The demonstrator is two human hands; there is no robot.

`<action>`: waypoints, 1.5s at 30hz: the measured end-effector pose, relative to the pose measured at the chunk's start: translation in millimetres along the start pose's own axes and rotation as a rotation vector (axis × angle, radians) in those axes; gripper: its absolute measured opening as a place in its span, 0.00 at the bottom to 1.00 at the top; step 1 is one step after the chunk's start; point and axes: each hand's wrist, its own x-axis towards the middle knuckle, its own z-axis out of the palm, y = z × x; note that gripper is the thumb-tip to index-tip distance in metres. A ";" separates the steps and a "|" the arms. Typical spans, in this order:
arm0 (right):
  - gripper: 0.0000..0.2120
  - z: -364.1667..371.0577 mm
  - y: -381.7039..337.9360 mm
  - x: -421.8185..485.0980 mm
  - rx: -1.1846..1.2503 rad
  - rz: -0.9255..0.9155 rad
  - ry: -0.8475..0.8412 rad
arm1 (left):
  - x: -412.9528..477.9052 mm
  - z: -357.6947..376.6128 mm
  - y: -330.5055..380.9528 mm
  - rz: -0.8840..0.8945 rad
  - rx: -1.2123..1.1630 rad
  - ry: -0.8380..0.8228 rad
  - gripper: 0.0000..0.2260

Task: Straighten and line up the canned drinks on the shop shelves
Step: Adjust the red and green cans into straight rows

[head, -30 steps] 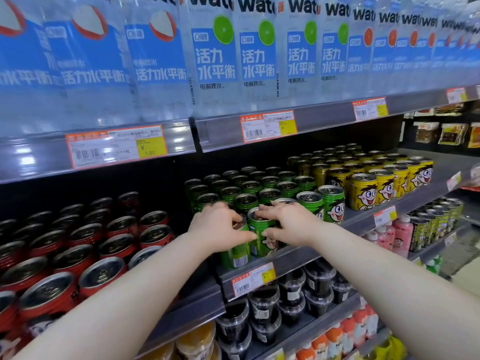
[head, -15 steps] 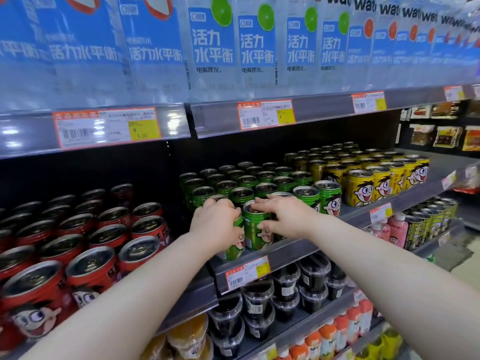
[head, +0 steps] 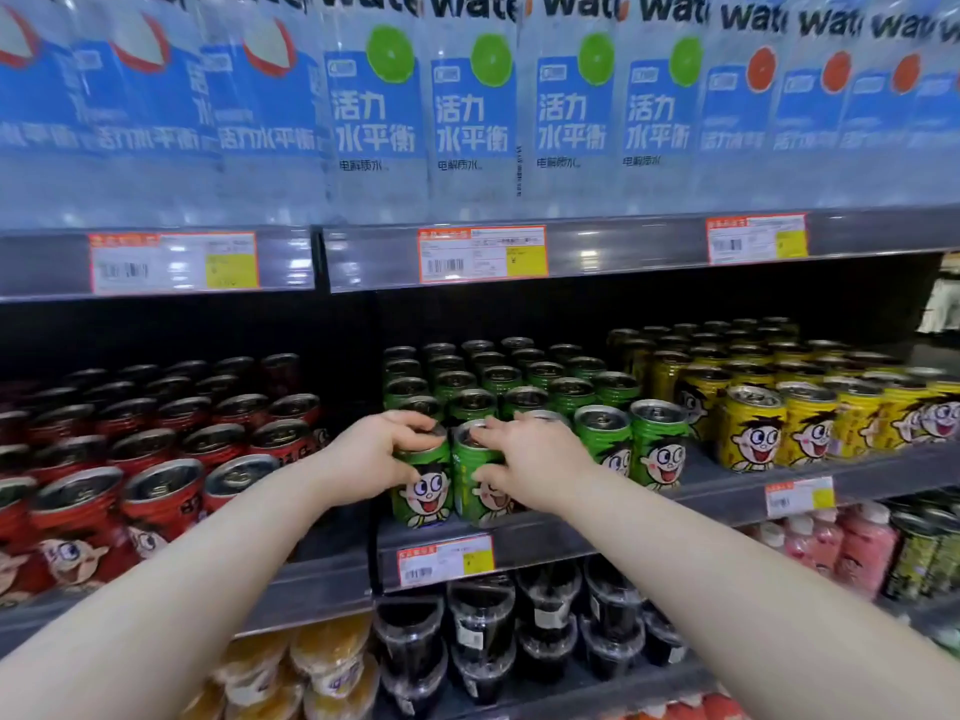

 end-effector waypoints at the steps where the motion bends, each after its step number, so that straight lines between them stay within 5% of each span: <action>1: 0.26 4.2 -1.9 0.0 0.003 -0.020 0.002 | -2.4 0.4 0.0 -0.026 0.001 0.006 0.22; 7: 0.28 -20.1 50.7 -18.0 0.301 -0.051 0.048 | 1.4 15.3 44.1 -0.038 0.365 0.140 0.33; 9: 0.27 -29.7 85.5 -25.2 0.225 0.034 0.057 | 5.8 21.9 54.8 -0.085 0.380 0.089 0.37; 13: 0.34 -30.8 134.8 -45.0 0.051 0.204 -0.185 | 9.4 35.8 53.8 -0.127 0.506 0.014 0.43; 21: 0.36 -12.2 137.0 -50.1 0.058 0.214 -0.095 | -5.5 17.4 35.9 -0.194 0.104 0.302 0.25; 30: 0.30 -11.3 59.0 -18.9 0.049 -0.208 -0.024 | -9.5 23.6 28.0 -0.232 0.153 0.199 0.22; 36: 0.23 0.5 37.6 -4.1 0.096 -0.180 0.036 | -12.1 18.0 17.7 -0.173 0.044 0.155 0.22; 41: 0.25 -2.5 38.6 -6.5 0.092 -0.192 0.009 | -9.1 20.6 23.5 -0.178 0.161 0.212 0.21; 45: 0.32 -12.4 71.2 -20.4 0.058 -0.072 -0.018 | 3.3 27.7 50.2 -0.118 0.421 0.274 0.31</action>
